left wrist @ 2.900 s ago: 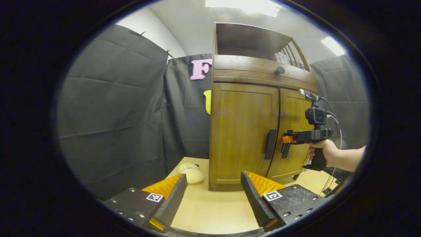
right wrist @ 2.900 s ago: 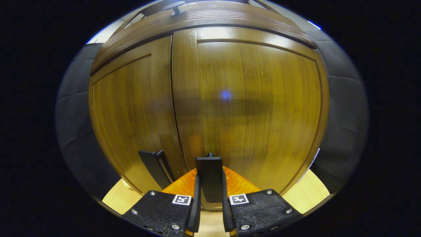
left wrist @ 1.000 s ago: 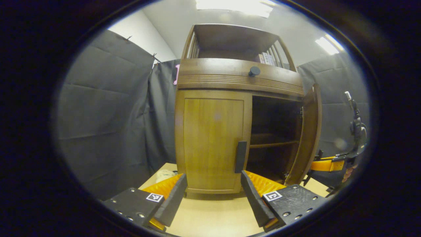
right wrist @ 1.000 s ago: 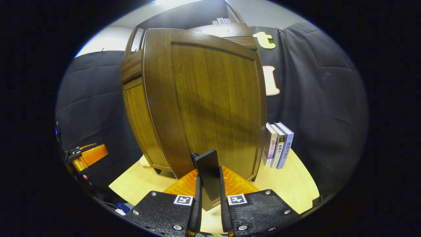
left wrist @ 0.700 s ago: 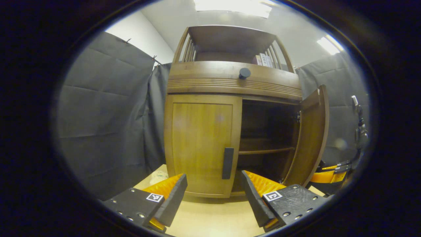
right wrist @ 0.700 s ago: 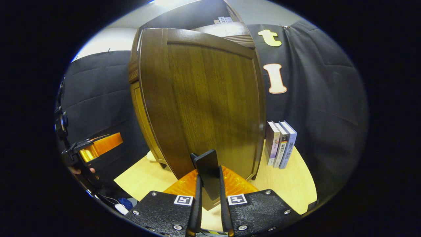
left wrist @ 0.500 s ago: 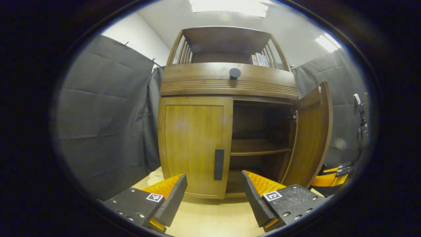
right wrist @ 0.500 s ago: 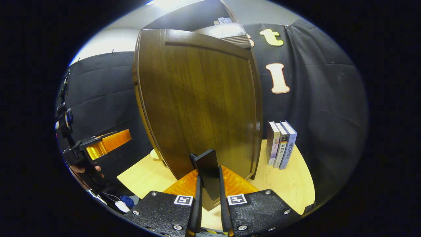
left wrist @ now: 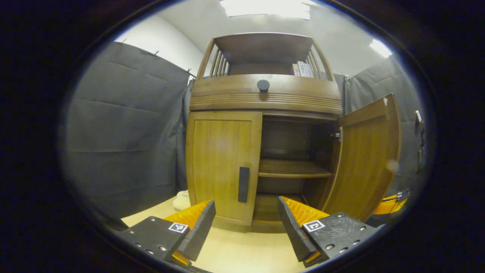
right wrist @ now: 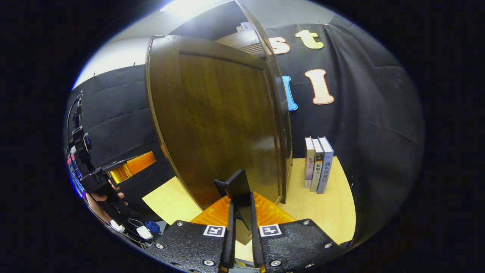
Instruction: Open the right door of the double-door shoe cabinet with the right hand, and open the left door with the left hand.
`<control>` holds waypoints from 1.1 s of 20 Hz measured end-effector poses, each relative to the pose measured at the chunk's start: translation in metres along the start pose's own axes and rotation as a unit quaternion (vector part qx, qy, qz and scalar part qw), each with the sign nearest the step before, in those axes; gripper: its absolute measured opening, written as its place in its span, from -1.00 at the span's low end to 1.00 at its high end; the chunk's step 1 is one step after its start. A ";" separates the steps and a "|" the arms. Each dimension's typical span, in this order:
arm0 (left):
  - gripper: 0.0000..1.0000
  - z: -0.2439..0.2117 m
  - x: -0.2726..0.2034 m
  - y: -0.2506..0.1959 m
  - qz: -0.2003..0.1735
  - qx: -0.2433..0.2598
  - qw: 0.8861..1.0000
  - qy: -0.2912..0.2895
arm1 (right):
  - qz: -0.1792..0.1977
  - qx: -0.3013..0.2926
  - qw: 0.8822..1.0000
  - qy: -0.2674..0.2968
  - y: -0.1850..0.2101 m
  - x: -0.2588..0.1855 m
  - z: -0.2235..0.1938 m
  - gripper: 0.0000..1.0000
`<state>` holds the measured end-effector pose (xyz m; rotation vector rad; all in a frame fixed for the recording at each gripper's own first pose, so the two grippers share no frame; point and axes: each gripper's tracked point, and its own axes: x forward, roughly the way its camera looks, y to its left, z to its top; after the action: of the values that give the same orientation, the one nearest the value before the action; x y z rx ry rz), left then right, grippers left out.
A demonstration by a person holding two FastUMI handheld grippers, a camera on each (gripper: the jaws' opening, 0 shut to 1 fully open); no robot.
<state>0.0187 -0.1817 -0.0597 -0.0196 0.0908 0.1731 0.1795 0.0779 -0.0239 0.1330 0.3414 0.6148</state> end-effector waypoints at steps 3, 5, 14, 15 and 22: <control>0.87 0.004 0.000 -0.007 0.011 0.004 1.000 -0.001 | -0.006 -0.010 1.000 -0.005 -0.014 -0.003 0.003 -0.70; 1.00 0.003 -0.006 -0.010 0.016 0.008 1.000 -0.003 | -0.011 -0.011 1.000 -0.008 -0.021 -0.003 0.004 -0.73; 0.87 -0.006 -0.006 -0.008 0.027 0.001 1.000 0.004 | -0.023 -0.002 1.000 -0.017 -0.032 -0.004 0.004 -0.78; 0.87 -0.005 -0.004 -0.007 0.028 0.003 1.000 0.004 | -0.028 -0.003 0.999 -0.017 -0.033 -0.005 0.004 -0.78; 1.00 -0.009 0.045 0.011 0.003 -0.002 1.000 0.010 | -0.070 0.044 0.996 -0.030 -0.034 -0.022 -0.001 -0.74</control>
<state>0.0602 -0.1633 -0.0728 -0.0254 0.1109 0.1783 0.1815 0.0374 -0.0262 0.2095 0.3161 0.4573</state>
